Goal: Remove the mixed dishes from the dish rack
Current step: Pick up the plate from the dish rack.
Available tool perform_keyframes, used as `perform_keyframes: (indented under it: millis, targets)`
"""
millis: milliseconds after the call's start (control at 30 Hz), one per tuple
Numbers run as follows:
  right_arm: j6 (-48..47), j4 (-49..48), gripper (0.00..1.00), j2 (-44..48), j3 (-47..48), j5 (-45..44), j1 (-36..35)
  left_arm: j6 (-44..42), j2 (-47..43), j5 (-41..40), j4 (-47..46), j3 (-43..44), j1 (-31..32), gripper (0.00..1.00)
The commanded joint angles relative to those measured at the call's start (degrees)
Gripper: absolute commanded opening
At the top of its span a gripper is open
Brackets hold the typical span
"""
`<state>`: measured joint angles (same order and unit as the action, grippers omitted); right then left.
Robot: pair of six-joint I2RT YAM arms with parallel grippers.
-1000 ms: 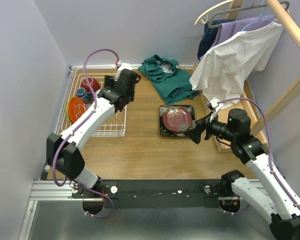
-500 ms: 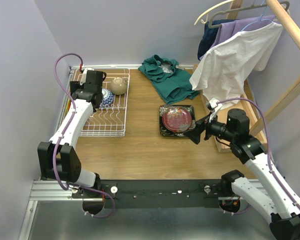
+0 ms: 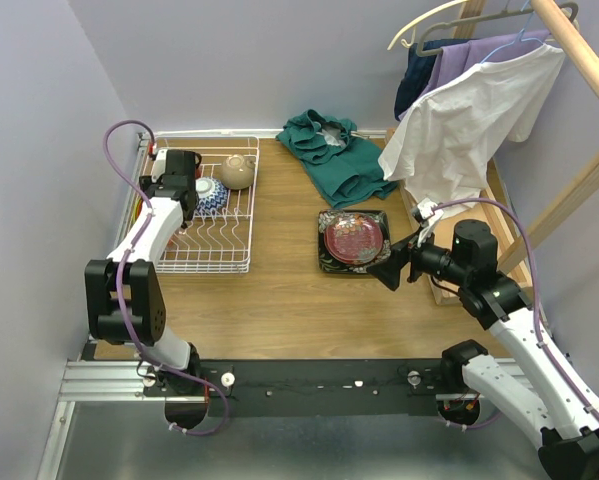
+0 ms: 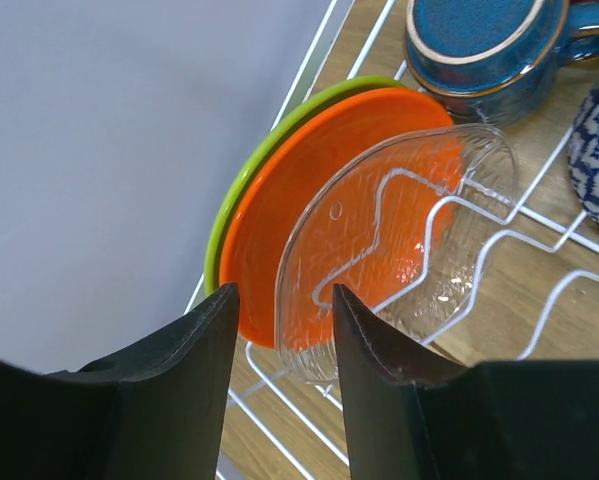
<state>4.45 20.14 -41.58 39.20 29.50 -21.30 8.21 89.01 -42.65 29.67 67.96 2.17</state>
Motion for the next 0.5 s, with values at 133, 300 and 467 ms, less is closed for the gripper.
perform_keyframes:
  millis: [133,300,467]
  targets:
    - [-0.93,-0.63,1.0,-0.25,-0.26,-1.55,-0.23,1.99,2.48,-3.14,-4.27,-1.78,-1.74,0.48]
    - [-0.93,-0.81,1.0,-0.78,-0.35,-1.46,-0.23,2.16,4.15,-2.26,-4.45,-1.87,-3.23,0.42]
    - [-0.93,-0.98,1.0,-1.13,-0.26,-1.46,-0.23,2.6,5.2,-2.7,-4.27,-2.13,-3.32,0.35]
